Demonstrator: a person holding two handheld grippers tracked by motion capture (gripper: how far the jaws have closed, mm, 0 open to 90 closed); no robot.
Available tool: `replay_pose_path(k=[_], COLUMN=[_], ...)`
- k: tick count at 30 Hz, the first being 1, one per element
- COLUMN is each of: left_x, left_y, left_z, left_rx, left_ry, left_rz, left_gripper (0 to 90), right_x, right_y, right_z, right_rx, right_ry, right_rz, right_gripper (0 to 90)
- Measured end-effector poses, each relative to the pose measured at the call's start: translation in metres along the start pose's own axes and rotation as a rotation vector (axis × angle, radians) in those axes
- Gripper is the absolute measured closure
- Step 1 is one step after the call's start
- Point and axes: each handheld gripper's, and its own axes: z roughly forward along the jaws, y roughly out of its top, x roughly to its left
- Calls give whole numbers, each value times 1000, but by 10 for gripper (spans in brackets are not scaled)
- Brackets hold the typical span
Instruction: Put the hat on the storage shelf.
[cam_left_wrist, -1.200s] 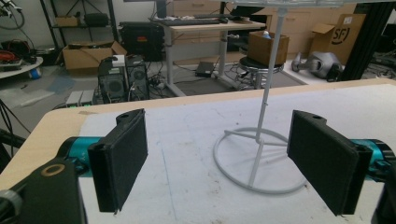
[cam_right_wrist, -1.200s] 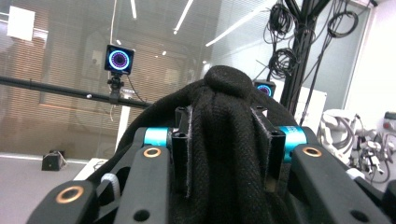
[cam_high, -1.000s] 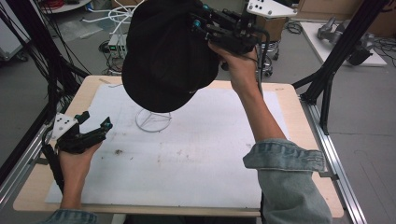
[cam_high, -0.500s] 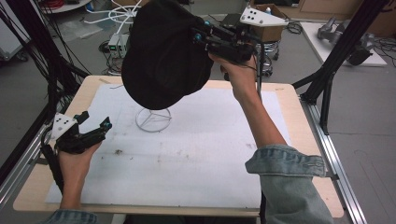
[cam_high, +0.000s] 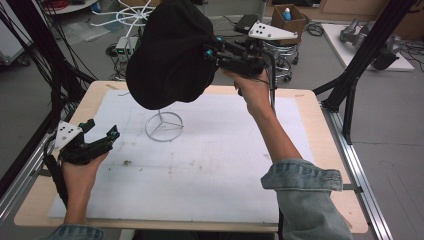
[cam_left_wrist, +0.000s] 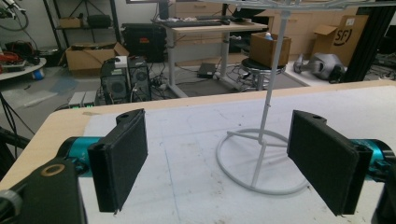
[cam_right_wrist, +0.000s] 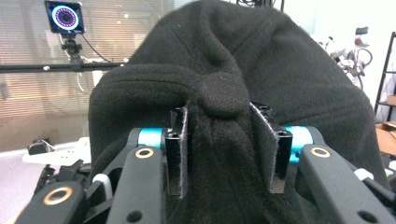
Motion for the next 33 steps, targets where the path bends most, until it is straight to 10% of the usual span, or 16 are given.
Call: replay_pose_path(k=[33], left_x=[3], left_y=[0], left_z=[-1], left_rx=[-1], left_ry=[9], left_rz=[-1], left_gripper=[204], right_x=[4], right_y=[-3], right_z=[-29], right_rx=[22], right_ry=[-102], right_rz=[-50], right_gripper=[215])
